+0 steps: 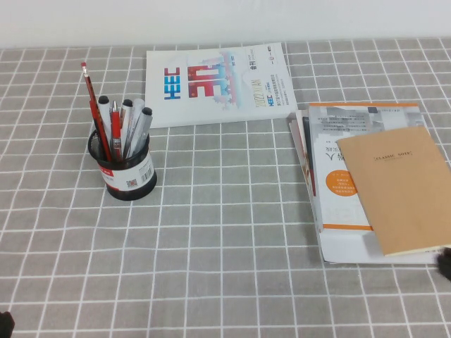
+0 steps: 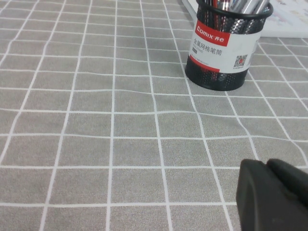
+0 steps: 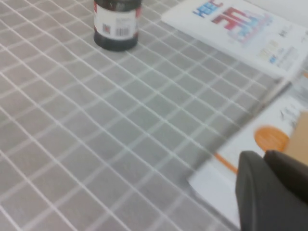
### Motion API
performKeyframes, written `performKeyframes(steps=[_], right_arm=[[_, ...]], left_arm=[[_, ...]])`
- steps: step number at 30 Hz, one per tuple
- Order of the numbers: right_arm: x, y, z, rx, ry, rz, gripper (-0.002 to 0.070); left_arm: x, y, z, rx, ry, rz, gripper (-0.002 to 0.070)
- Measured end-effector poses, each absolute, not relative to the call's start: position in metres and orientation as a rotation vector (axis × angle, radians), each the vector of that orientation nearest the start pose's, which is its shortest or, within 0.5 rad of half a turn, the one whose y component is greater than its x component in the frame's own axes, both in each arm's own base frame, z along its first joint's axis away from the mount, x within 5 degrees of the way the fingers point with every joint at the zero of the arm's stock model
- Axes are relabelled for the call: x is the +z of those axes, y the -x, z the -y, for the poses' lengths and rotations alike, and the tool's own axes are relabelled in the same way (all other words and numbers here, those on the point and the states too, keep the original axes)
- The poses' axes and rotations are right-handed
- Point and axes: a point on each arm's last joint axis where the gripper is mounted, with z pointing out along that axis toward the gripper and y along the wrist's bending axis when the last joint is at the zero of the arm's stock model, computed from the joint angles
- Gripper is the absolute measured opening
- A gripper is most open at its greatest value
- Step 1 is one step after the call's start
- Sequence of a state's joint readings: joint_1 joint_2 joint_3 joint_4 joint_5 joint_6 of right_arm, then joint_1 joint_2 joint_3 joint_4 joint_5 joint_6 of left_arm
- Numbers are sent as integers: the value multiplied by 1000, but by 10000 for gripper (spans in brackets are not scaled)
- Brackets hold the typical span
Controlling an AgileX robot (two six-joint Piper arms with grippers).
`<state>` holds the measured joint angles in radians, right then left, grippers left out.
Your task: Put the pen into the pen holder
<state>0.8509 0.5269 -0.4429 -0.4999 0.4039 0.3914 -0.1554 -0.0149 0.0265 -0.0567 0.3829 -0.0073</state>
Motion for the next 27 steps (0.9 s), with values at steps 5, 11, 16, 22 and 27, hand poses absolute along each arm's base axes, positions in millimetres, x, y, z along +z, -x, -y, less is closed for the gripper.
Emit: performKeyframes(steps=[5,11,16,22,27], right_arm=[[264,-76,-40,250,578,-1781,-12],[228,-65,-18,164,324,-1679,-12],[202,-64,-12,98,189,-1590,-12],[207,-64,-10,79,141,-1505,-13],[207,-64,-10,90,125,-1504,-12]], left_arm=[[171,-51,10,-168,-104,-1878,-5],[171,-51,10,-168,-104,-1878,-5],[171,-51,10,-168,-104,-1878,-5],[171,-51,10,-168,-104,-1878,-5],[171,-51,10,-168,-104,-1878,-5]])
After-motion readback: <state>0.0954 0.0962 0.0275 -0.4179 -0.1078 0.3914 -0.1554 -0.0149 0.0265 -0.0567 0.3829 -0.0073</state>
